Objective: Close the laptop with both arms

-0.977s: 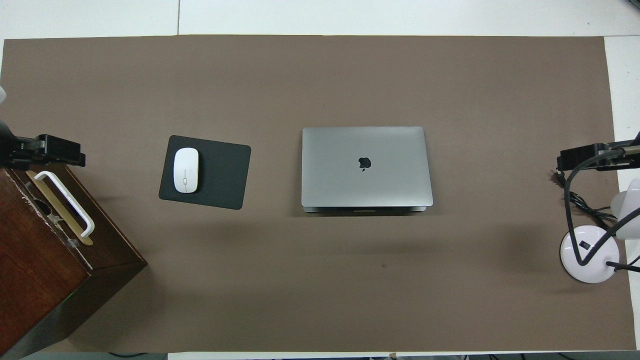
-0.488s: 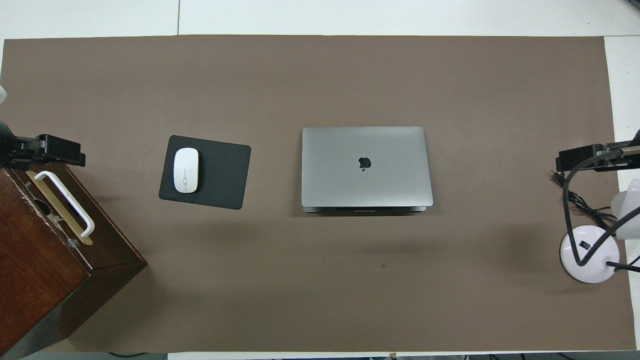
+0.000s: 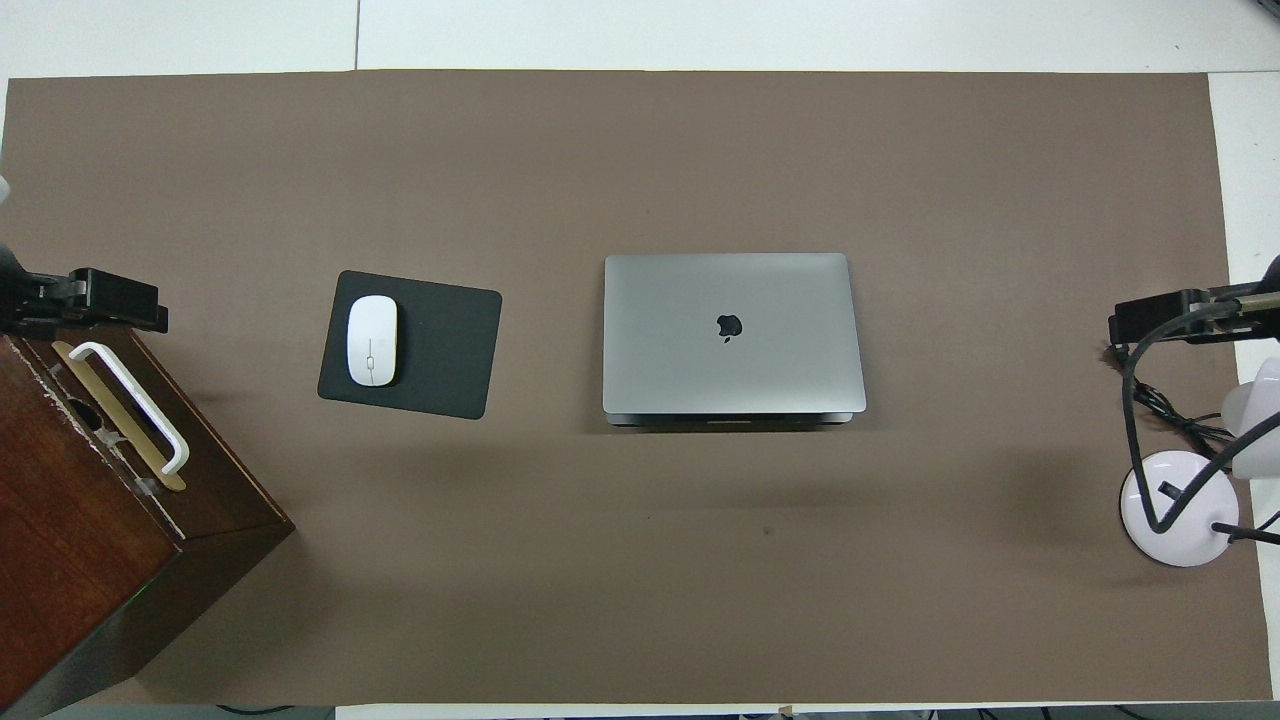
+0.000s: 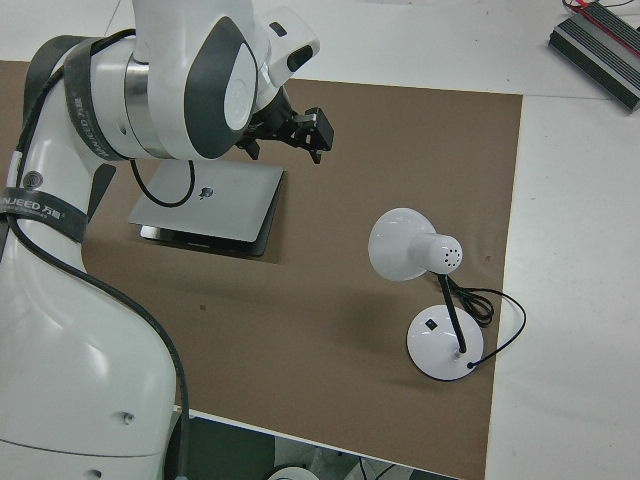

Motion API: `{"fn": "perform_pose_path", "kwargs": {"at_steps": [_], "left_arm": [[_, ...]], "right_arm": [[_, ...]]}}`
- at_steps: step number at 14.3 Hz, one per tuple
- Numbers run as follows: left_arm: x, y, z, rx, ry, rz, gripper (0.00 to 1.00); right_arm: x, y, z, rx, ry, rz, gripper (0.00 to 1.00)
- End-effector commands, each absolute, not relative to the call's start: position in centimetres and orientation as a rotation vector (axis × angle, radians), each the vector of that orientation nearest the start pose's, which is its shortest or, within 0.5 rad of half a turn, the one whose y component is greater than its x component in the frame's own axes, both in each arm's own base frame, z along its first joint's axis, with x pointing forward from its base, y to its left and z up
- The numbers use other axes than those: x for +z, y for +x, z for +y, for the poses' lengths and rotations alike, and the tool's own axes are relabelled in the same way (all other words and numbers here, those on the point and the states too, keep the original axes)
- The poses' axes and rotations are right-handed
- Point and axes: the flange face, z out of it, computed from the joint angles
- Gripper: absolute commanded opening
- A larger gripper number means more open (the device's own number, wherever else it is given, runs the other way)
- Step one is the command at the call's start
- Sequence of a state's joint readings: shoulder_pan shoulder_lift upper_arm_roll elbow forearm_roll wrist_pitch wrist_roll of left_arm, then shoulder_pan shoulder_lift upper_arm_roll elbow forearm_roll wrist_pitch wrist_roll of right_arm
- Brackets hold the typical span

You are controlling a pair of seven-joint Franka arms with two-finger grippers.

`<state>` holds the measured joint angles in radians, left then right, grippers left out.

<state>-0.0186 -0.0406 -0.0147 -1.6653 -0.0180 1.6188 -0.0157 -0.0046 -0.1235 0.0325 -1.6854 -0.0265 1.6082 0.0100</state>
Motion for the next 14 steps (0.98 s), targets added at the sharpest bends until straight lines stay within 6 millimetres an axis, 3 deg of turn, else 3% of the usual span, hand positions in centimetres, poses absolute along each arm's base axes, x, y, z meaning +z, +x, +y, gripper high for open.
{"fn": "perform_pose_path", "kwargs": {"at_steps": [1, 7, 14], "left_arm": [[61.2, 54.6, -1.9, -0.017, -3.137, 0.024, 1.0], [61.2, 54.5, -2.6, -0.012, -3.138, 0.043, 1.0], [61.1, 54.4, -1.0, -0.002, -3.143, 0.008, 1.0]], "right_arm": [[63.9, 51.2, 1.5, -0.078, -3.185, -0.008, 1.0], [64.0, 51.3, 1.5, -0.087, -3.184, -0.011, 1.0], [63.5, 51.3, 1.2, -0.07, -3.185, -0.009, 1.0]]}}
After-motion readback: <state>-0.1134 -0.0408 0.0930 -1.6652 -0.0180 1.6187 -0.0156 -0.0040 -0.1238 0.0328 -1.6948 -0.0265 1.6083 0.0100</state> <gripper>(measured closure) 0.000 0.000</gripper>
